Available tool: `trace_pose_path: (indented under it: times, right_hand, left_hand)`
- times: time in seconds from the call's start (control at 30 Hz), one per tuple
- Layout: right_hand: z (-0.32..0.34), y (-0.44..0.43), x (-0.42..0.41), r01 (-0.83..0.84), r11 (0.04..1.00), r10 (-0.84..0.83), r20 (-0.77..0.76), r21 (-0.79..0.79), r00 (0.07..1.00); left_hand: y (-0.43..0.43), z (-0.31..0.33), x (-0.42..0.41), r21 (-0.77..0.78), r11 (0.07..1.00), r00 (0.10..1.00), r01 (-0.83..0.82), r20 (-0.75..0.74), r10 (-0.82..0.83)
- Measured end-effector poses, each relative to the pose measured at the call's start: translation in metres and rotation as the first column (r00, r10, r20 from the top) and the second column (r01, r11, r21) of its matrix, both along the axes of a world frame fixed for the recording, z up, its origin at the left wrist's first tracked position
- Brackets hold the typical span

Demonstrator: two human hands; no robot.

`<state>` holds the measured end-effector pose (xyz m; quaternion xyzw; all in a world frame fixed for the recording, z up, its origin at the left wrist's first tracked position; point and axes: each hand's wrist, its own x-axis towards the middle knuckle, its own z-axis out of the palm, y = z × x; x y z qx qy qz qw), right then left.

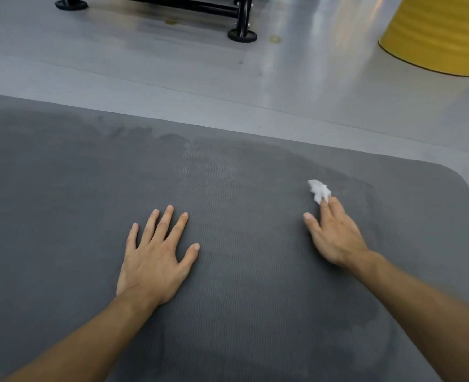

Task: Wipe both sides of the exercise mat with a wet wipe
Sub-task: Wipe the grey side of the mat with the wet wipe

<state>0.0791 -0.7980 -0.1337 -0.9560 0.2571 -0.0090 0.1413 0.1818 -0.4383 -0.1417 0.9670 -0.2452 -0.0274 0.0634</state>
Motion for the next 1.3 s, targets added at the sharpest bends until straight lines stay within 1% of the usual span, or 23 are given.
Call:
trace_pose_path:
  times: [0.07, 0.13, 0.2, 0.3, 0.37, 0.4, 0.43, 0.5, 0.57, 0.63, 0.7, 0.77, 0.8, 0.87, 0.9, 0.93, 1.0, 1.03, 1.1, 1.2, 1.3]
  right_hand:
    - [0.0, 0.034, 0.01, -0.167, 0.986, 0.168, 0.05, -0.019, 0.985]
    - [0.005, 0.071, 0.011, -0.33, 0.944, 0.329, 0.082, -0.011, 0.941]
    - [0.011, 0.106, 0.003, -0.45, 0.893, 0.449, 0.043, -0.002, 0.892]
    - [0.015, 0.142, -0.019, -0.627, 0.779, 0.626, -0.04, -0.014, 0.779]
    - [0.015, 0.15, -0.031, -0.699, 0.712, 0.696, -0.073, -0.066, 0.715]
    - [0.013, 0.148, -0.033, -0.702, 0.707, 0.698, -0.075, -0.084, 0.712]
    - [0.011, 0.143, -0.032, -0.678, 0.729, 0.675, -0.072, -0.088, 0.735]
    - [0.005, 0.121, -0.025, -0.566, 0.822, 0.564, -0.049, -0.071, 0.825]
    - [0.002, 0.087, -0.016, -0.403, 0.913, 0.402, -0.027, -0.069, 0.915]
    - [-0.003, 0.038, -0.013, -0.223, 0.967, 0.224, -0.01, -0.123, 0.975]
    - [-0.004, -0.014, -0.017, -0.046, 0.987, 0.045, -0.011, -0.155, 0.999]
    - [-0.003, -0.056, -0.022, 0.115, 0.983, -0.12, -0.027, -0.144, 0.992]
    - [-0.003, -0.07, -0.023, 0.169, 0.978, -0.175, -0.039, -0.127, 0.984]
    - [0.0, -0.081, -0.015, 0.221, 0.973, -0.225, -0.054, -0.071, 0.973]
    - [0.001, -0.076, -0.007, 0.212, 0.977, -0.214, -0.058, -0.029, 0.975]
    - [0.001, -0.066, 0.001, 0.166, 0.986, -0.166, -0.048, 0.008, 0.985]
    - [0.0, -0.034, 0.016, -0.035, 0.999, 0.033, 0.053, 0.031, 0.998]
    - [0.0, -0.014, 0.022, -0.143, 0.989, 0.139, 0.116, 0.028, 0.983]
    - [0.004, 0.027, 0.028, -0.3, 0.954, 0.296, 0.15, 0.009, 0.943]
    - [0.009, 0.088, 0.019, -0.504, 0.861, 0.507, 0.046, -0.067, 0.861]
    - [0.011, 0.133, -0.015, -0.69, 0.721, 0.689, -0.042, -0.063, 0.724]
  left_hand:
    - [0.0, 0.0, 0.0, 0.012, 1.0, 1.0, 0.001, -0.002, -0.001]
    - [0.0, 0.0, 0.0, 0.019, 1.0, 1.0, 0.002, -0.001, -0.002]
    - [-0.001, 0.001, 0.0, 0.007, 1.0, 1.0, -0.006, 0.0, 0.006]
    - [-0.001, 0.001, -0.001, 0.016, 1.0, 1.0, -0.011, 0.002, 0.011]
    - [-0.001, 0.0, 0.0, 0.024, 1.0, 1.0, -0.008, 0.01, 0.008]
    - [-0.001, -0.001, 0.0, 0.027, 1.0, 1.0, -0.008, 0.01, 0.007]
    - [0.0, -0.001, 0.0, 0.028, 1.0, 1.0, -0.007, 0.008, 0.007]
    - [0.0, 0.0, 0.0, 0.017, 1.0, 1.0, -0.002, 0.001, 0.002]
    - [0.0, 0.001, 0.0, 0.012, 1.0, 1.0, 0.005, -0.004, -0.005]
    - [0.0, 0.001, 0.0, 0.02, 1.0, 1.0, 0.007, 0.001, -0.007]
    - [0.0, 0.001, 0.0, 0.014, 1.0, 1.0, 0.004, 0.001, -0.004]
    - [0.0, 0.001, -0.001, 0.012, 1.0, 1.0, 0.001, 0.0, -0.001]
    - [0.0, 0.001, -0.001, 0.015, 1.0, 1.0, 0.001, 0.001, -0.001]
    - [-0.001, 0.001, 0.0, 0.017, 1.0, 1.0, 0.007, 0.006, -0.007]
    - [-0.001, 0.0, 0.0, 0.009, 1.0, 1.0, 0.008, 0.009, -0.008]
    - [0.0, 0.0, 0.0, -0.002, 1.0, 1.0, 0.008, 0.009, -0.008]
    - [0.0, 0.0, 0.0, -0.006, 1.0, 1.0, 0.009, 0.004, -0.009]
    - [0.001, -0.001, 0.0, -0.001, 1.0, 1.0, 0.011, 0.003, -0.011]
    - [0.001, -0.001, 0.001, 0.004, 1.0, 1.0, 0.017, 0.0, -0.017]
    - [0.002, 0.0, 0.001, 0.024, 0.999, 1.0, 0.022, -0.005, -0.022]
    - [0.002, 0.0, 0.001, 0.04, 0.999, 1.0, 0.019, 0.009, -0.02]
